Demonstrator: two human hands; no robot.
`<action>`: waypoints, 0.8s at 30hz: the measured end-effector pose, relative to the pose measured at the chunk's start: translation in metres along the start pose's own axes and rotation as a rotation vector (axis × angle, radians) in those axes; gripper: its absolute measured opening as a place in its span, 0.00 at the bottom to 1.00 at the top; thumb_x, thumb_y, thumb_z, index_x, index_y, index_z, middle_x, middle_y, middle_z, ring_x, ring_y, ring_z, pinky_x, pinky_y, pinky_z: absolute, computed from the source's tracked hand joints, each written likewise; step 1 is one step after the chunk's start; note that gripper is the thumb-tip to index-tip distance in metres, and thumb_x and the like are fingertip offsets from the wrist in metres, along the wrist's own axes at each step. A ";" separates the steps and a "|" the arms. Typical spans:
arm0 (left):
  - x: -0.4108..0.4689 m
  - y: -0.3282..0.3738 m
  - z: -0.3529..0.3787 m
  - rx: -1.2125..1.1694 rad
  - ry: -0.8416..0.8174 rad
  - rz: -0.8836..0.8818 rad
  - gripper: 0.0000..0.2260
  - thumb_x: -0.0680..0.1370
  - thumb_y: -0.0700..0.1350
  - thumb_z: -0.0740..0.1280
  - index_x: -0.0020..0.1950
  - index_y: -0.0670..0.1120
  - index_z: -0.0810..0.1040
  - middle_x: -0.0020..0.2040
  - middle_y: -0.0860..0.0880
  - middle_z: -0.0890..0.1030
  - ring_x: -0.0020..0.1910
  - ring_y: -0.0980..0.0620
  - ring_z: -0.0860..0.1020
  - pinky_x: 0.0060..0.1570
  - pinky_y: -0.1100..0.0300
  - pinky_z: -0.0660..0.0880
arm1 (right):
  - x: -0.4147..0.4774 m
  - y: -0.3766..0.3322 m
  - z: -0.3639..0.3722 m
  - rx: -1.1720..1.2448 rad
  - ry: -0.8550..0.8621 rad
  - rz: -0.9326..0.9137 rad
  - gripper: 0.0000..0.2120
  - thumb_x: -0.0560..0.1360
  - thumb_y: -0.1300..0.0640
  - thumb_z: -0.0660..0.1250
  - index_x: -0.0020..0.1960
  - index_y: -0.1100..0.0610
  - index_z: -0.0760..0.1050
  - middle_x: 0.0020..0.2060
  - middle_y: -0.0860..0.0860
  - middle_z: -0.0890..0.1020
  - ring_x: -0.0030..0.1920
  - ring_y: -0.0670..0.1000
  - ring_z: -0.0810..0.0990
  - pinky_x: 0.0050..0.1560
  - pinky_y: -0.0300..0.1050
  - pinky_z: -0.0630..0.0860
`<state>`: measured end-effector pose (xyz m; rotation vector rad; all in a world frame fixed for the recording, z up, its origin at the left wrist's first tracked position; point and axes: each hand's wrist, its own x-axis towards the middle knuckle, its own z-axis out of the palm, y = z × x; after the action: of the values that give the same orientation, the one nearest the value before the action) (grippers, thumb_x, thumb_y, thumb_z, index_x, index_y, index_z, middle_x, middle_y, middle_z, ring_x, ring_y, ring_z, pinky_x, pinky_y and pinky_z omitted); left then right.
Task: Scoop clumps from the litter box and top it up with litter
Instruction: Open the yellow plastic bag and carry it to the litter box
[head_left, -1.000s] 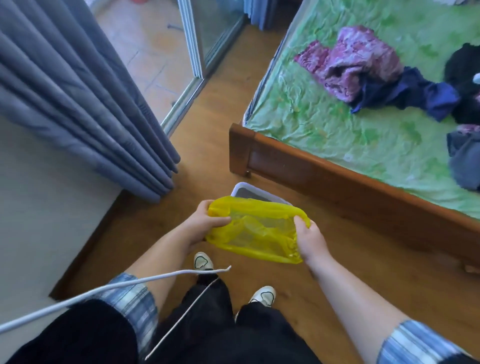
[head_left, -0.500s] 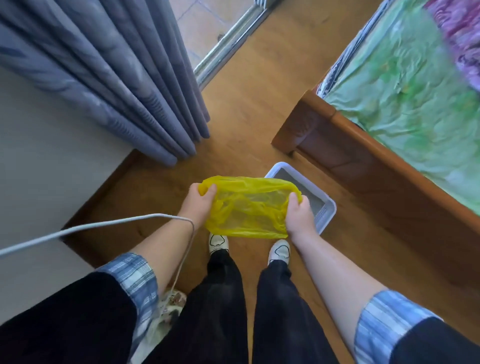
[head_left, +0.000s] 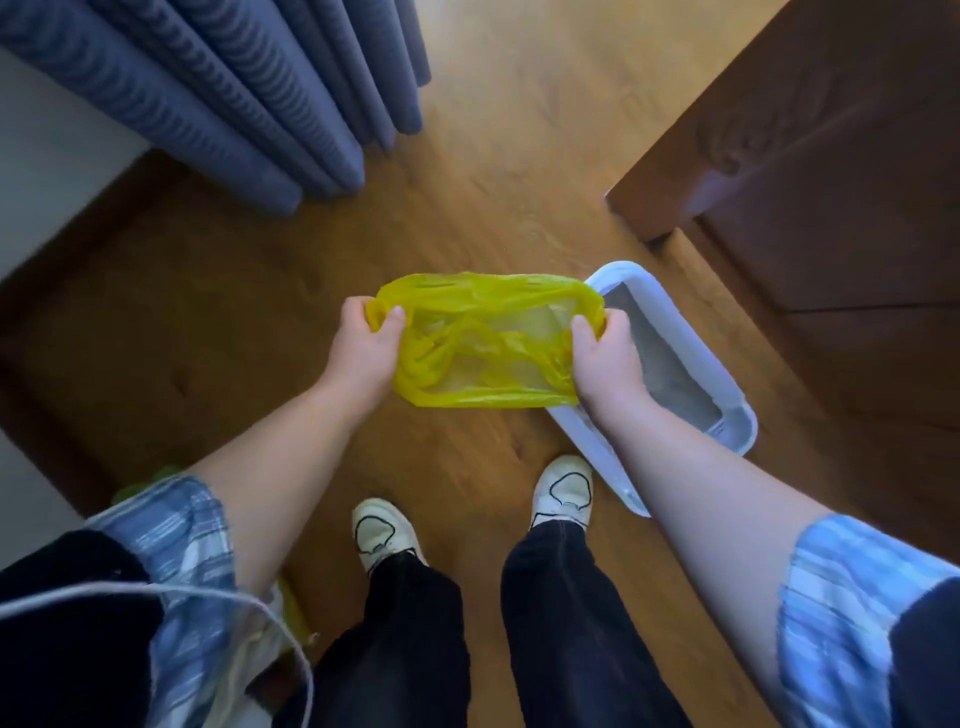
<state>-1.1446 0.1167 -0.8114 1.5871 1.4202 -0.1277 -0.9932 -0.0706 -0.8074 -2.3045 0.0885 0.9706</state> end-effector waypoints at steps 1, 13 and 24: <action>0.010 -0.011 0.012 -0.007 0.010 -0.004 0.16 0.82 0.49 0.64 0.66 0.43 0.70 0.54 0.47 0.76 0.52 0.50 0.74 0.47 0.62 0.66 | 0.014 0.008 0.007 -0.016 0.013 -0.026 0.18 0.82 0.50 0.58 0.67 0.60 0.67 0.55 0.55 0.76 0.52 0.53 0.72 0.50 0.45 0.64; 0.169 -0.095 0.085 -0.071 0.020 0.076 0.20 0.81 0.48 0.65 0.71 0.43 0.66 0.57 0.45 0.76 0.58 0.47 0.75 0.54 0.60 0.68 | 0.165 0.039 0.108 -0.285 -0.012 -0.344 0.25 0.80 0.56 0.60 0.75 0.60 0.60 0.70 0.58 0.70 0.69 0.57 0.69 0.65 0.47 0.65; 0.229 -0.115 0.103 0.135 -0.043 0.085 0.29 0.80 0.52 0.66 0.74 0.40 0.60 0.69 0.38 0.72 0.66 0.39 0.72 0.61 0.55 0.67 | 0.223 0.045 0.136 -0.835 0.002 -0.371 0.42 0.78 0.43 0.60 0.81 0.61 0.43 0.73 0.62 0.66 0.70 0.63 0.68 0.65 0.58 0.70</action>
<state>-1.1145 0.1913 -1.0759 1.7423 1.3320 -0.2106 -0.9292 0.0103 -1.0519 -2.8914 -0.8654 0.9039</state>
